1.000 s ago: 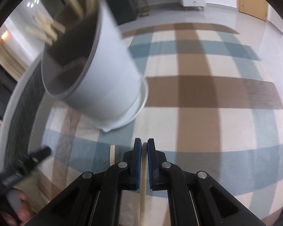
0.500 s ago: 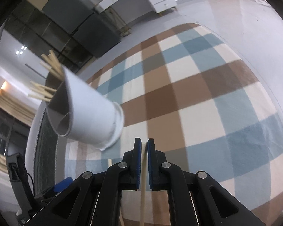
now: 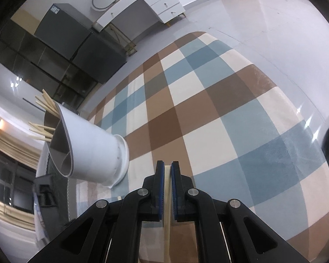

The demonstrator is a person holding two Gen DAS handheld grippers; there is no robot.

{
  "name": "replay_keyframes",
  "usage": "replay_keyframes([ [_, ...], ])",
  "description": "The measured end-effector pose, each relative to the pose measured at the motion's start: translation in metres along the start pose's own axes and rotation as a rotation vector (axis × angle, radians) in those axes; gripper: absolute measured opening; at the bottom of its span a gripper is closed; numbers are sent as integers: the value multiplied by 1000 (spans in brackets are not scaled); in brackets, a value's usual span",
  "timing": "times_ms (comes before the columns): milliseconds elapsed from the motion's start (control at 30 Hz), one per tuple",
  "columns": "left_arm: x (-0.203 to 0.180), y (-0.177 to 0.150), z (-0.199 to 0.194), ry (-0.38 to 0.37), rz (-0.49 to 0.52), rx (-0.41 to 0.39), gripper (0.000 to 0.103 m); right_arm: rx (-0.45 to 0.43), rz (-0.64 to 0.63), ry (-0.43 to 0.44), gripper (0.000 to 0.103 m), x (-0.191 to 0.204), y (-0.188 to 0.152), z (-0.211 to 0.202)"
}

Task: Organize utensils
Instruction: 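Close the left gripper on the final bamboo stick, then lift both held sticks up over the utensil holder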

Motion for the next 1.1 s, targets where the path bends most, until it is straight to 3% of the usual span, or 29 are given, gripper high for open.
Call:
replay_keyframes([
  [200, -6, 3, -1, -34, -19, -20, 42, -15, 11, -3, 6, -1, 1, -1],
  [233, -8, 3, -2, -37, -10, -28, 31, -19, 15, -4, 6, -2, 2, -2],
  [267, -10, 4, -4, -45, -1, -34, 12, -23, 18, -4, 6, -2, 2, -2],
  [300, -13, 8, -4, -59, 8, -34, 3, -23, 21, -4, 6, -3, 3, -3],
  [433, -19, 10, -6, -96, 27, -39, 3, -11, 13, -3, 6, -2, 1, -1],
  [533, -12, 13, -21, -111, 10, -109, 2, -15, -12, 0, 6, 3, -3, -4],
  [733, 11, 1, -83, -139, -35, -313, 2, -45, -103, 64, 6, 25, -15, -21],
  [867, 21, -8, -121, -119, -3, -451, 2, -63, -217, 84, 6, 47, -34, -32],
  [1000, 14, -25, -141, -113, 37, -507, 2, -94, -293, 92, 6, 63, -48, -43],
  [1100, 20, -19, -146, -105, 63, -512, 2, -124, -315, 105, 5, 70, -57, -53],
])
Point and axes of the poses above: each gripper's, at about its wrist camera, not at the fingertips, and z roughly the way its jaws point, x to its left, y to its top, the point moved 4 cm from there along z, roughly the way its jaws point, and after that the axes turned 9 degrees about z, right-handed, at the moved point
